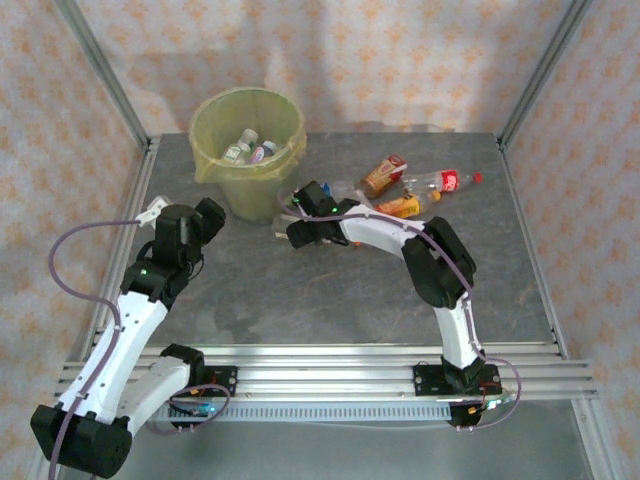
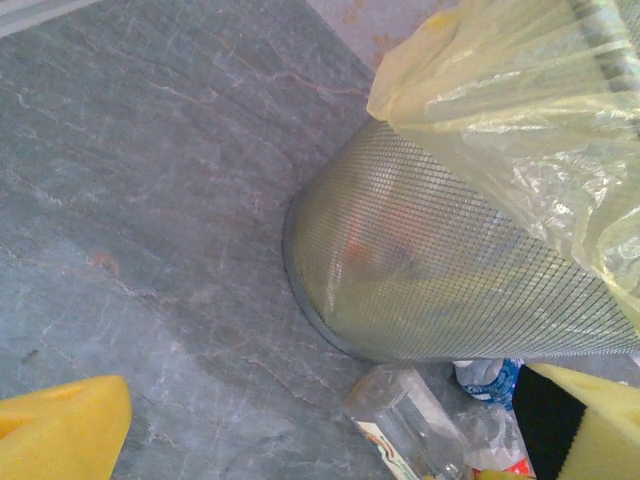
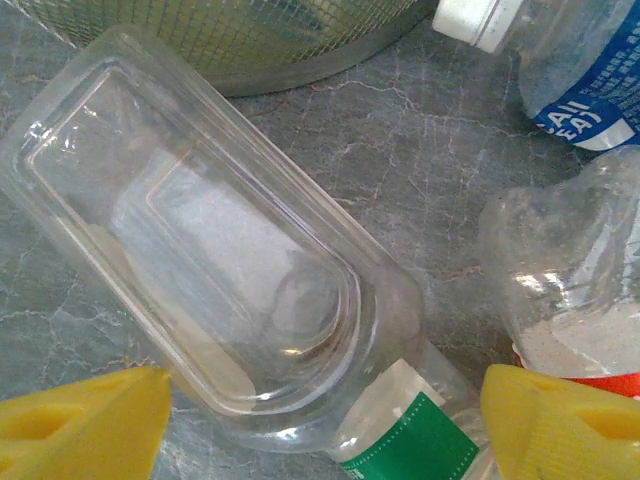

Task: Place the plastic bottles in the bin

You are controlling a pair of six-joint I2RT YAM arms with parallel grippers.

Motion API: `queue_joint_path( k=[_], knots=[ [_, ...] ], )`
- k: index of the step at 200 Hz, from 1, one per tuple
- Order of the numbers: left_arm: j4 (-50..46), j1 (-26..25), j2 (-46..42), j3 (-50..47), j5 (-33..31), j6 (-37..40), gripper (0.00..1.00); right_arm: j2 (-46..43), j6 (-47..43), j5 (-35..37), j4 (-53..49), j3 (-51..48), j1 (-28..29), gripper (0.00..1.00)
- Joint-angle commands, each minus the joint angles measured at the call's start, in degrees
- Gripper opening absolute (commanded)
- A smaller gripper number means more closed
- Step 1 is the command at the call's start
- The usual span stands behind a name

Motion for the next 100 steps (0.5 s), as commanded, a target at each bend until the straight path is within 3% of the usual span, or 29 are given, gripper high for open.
queue_joint_path(
  k=[1, 100],
  knots=[
    [0.3, 0.2, -0.1, -1.0, 0.3, -1.3, 1.00, 1.0, -1.2, -0.1, -0.8, 0.7, 0.2, 0.82],
    [1.0, 0.2, 0.9, -1.2, 0.5, -1.6, 1.00, -7.0, 4.5, -6.6, 2.8, -11.1, 2.0, 0.79]
  ],
)
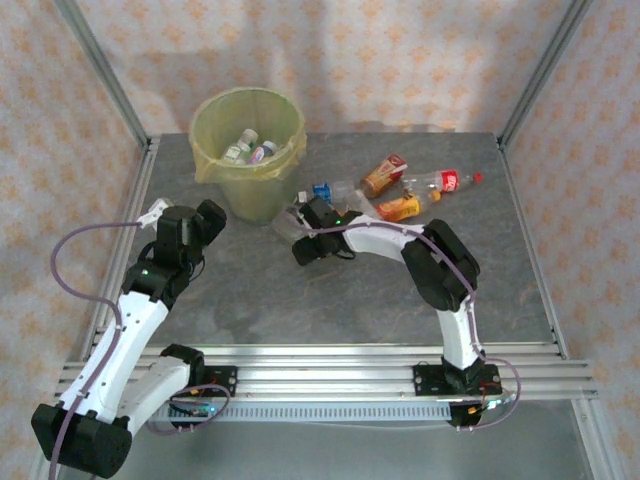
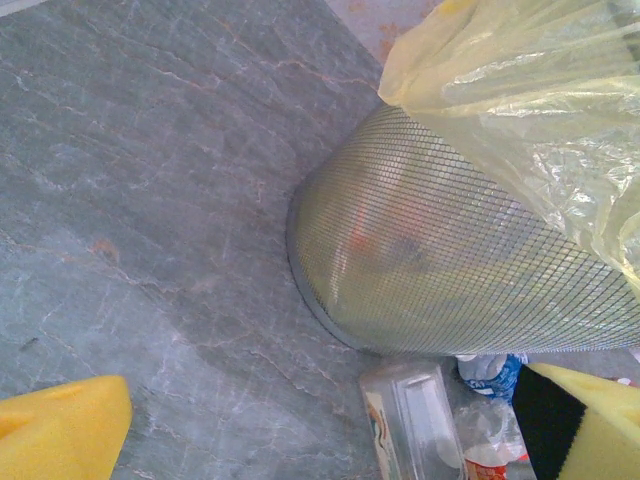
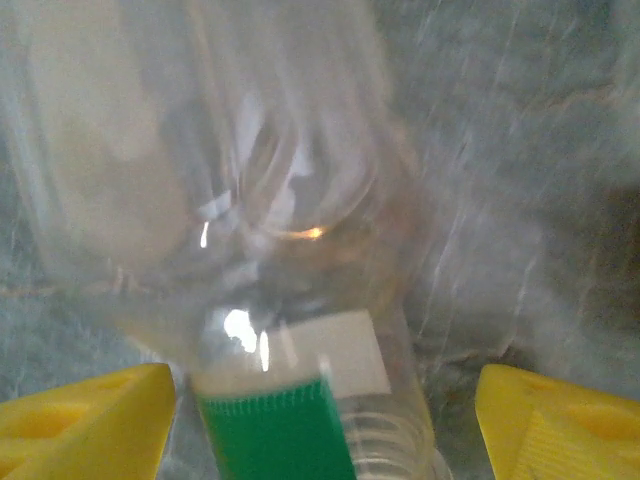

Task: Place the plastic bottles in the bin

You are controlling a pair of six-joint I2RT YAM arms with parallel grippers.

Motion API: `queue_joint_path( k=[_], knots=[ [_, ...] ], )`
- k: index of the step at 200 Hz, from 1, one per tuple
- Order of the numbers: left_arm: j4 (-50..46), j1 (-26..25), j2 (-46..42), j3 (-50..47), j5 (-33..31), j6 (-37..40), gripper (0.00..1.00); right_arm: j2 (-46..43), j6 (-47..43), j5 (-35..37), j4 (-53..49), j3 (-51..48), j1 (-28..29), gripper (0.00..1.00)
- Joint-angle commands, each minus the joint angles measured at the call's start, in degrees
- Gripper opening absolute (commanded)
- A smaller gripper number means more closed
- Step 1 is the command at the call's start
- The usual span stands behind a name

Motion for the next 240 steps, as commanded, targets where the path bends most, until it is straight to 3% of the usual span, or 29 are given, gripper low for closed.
queue_joint_path(
  k=[1, 89, 182, 240],
  knots=[
    [0.9, 0.2, 0.8, -0.5, 0.1, -0.7, 1.00, -4.7, 2.6, -1.5, 1.9, -2.0, 1.1, 0.79],
    [1.5, 0.2, 2.3, -0.3, 1.6, -1.0, 1.00, -1.3, 4.4, 3.8, 2.9, -0.3, 1.3, 0.74],
    [2.0, 0.2, 2.8, -1.0, 2.4, -2.2, 1.00, 2.7, 6.2, 3.5, 3.4, 1.9, 1.3, 0.52],
    [3.6, 0.2, 3.8, -0.2, 4.8, -2.4, 1.00, -3.7, 6.7, 4.5, 6.2, -4.2, 1.3, 0.36]
  ],
)
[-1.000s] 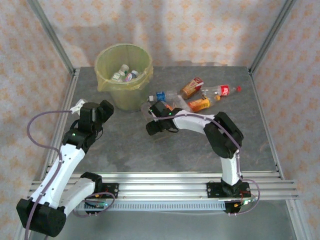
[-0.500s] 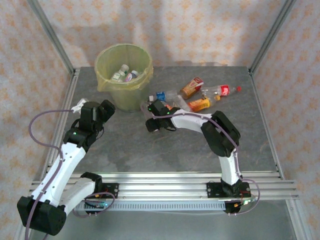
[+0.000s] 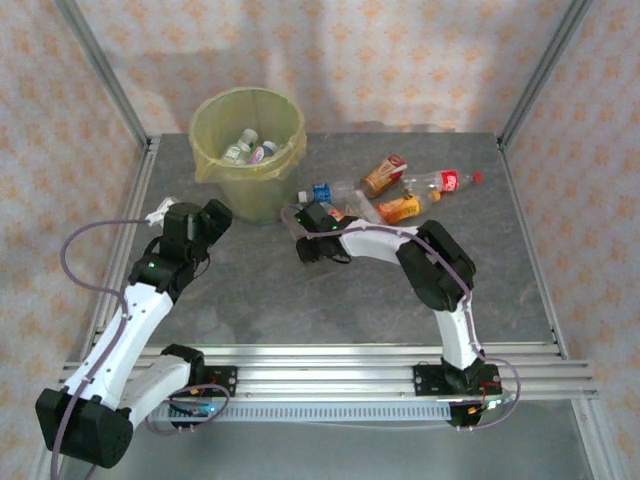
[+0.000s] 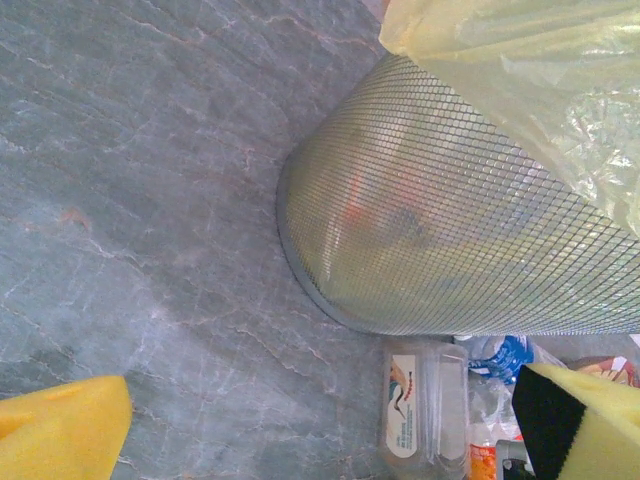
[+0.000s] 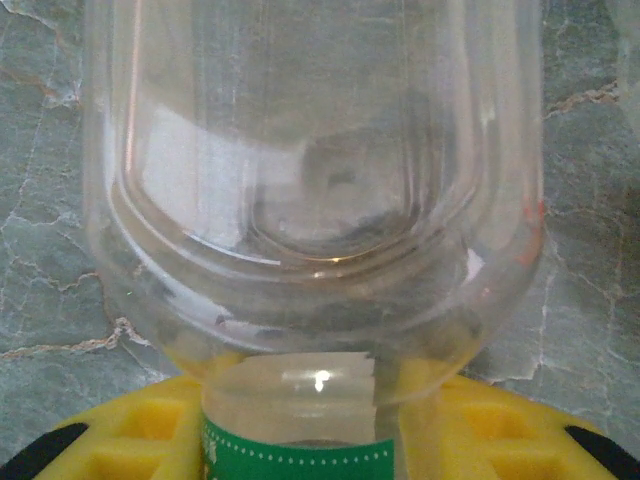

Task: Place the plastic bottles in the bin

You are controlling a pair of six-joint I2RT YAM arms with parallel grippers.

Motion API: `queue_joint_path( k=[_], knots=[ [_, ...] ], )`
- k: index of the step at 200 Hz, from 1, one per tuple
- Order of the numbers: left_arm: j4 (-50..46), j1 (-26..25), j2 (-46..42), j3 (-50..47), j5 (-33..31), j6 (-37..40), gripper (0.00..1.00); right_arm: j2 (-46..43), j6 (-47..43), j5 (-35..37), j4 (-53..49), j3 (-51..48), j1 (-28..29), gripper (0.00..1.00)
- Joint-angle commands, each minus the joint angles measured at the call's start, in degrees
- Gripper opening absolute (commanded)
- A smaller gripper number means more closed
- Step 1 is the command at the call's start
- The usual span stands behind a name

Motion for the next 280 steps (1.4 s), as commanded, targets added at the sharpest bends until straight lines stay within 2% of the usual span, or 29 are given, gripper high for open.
queue_joint_path(
  k=[1, 66, 91, 125, 153, 190, 250, 280],
  knots=[
    [1.7, 0.2, 0.3, 0.1, 1.4, -0.9, 1.00, -5.0, 0.5, 1.3, 1.9, -3.5, 0.1, 0.36],
    [4.4, -1.6, 0.7, 0.5, 6.8, -2.0, 1.00, -24.5, 1.9, 4.4, 10.7, -18.7, 0.1, 0.31],
    [7.3, -6.0, 1.6, 1.8, 8.4, -1.3, 1.00, -33.5, 2.2, 6.9, 14.3, -24.3, 0.1, 0.31],
    [17.8, -13.3, 5.6, 5.6, 17.7, 2.9, 1.00, -43.7, 2.2, 7.7, 18.1, -29.1, 0.1, 0.30],
    [21.4, -19.1, 10.1, 10.7, 20.8, 6.4, 1.00, -50.3, 2.8, 6.8, 20.6, -31.5, 0.1, 0.28],
    [25.3, -23.0, 15.5, 15.7, 24.1, 9.3, 1.00, -53.8, 3.5, 4.8, 20.8, -31.8, 0.1, 0.27],
    [22.3, -27.1, 22.6, 24.5, 27.8, 15.0, 1.00, -54.3, 4.2, 2.4, 21.2, -30.9, 0.1, 0.28],
    [20.3, -27.8, 24.6, 26.5, 26.6, 15.8, 1.00, -54.3, 4.7, 1.1, 21.9, -30.6, 0.2, 0.28]
  ],
)
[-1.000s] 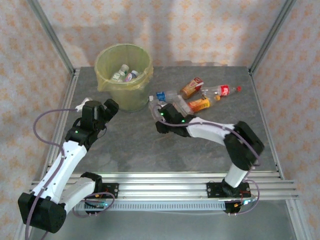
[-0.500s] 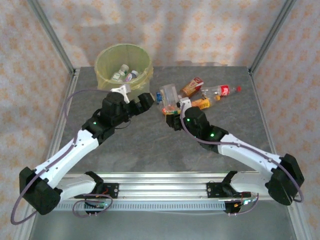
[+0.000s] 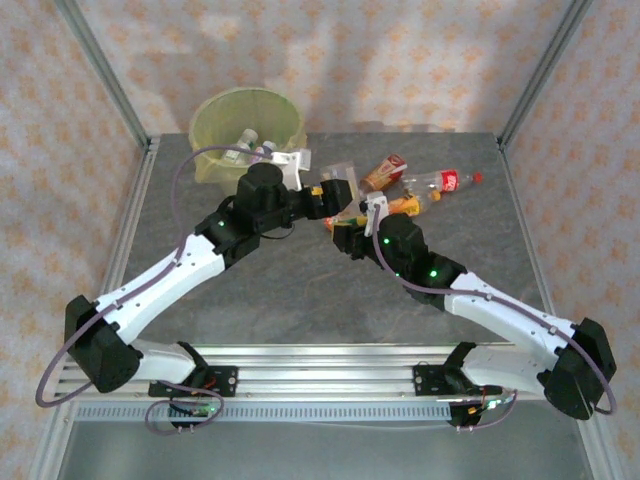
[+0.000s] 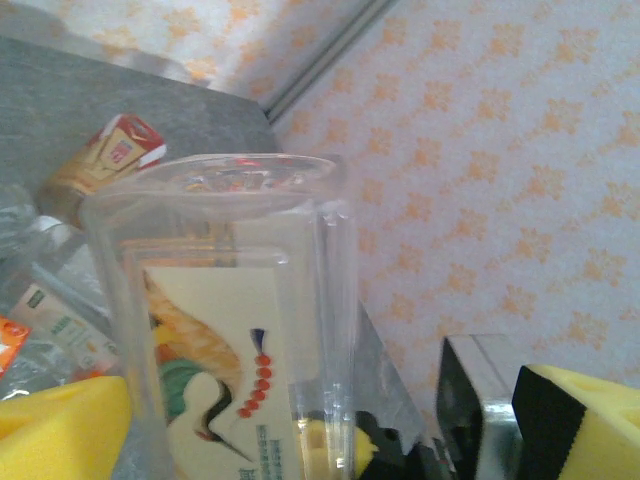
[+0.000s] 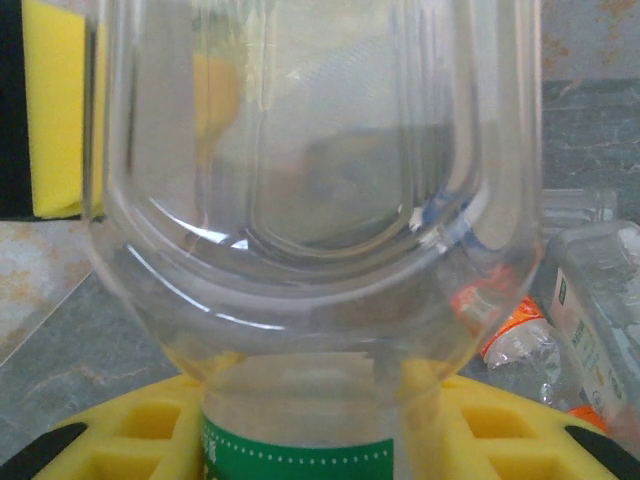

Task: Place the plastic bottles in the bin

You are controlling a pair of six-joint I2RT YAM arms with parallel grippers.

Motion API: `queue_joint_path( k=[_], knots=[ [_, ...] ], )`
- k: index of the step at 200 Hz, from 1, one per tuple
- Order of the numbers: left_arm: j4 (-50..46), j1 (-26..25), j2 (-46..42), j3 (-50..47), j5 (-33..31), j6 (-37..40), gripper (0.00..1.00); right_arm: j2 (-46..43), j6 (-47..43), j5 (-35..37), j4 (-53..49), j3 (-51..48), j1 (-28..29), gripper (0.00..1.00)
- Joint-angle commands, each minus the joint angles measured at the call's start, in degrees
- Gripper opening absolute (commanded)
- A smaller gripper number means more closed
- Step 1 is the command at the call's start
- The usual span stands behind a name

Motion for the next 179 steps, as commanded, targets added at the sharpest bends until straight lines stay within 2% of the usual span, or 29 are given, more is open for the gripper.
queue_joint_path(
  k=[1, 80, 126, 179],
  knots=[
    [-1.4, -0.4, 0.7, 2.6, 0.6, 2.7, 1.00, -0.8, 0.9, -1.9, 2.9, 0.8, 0.2, 0.28],
    [-5.6, -0.3, 1.0, 2.9, -5.0, 2.7, 0.98, -1.1, 2.2, -4.1, 4.5, 1.1, 0.4, 0.28],
    [-4.0, -0.4, 2.0, 3.2, -2.5, 1.6, 0.92, -0.9, 0.6, -7.3, 4.8, 1.2, 0.9, 0.28],
    [-3.0, -0.3, 1.9, 3.0, -1.8, 1.5, 0.63, -0.6, 0.3, -6.7, 3.8, 1.8, 1.0, 0.33]
  ],
)
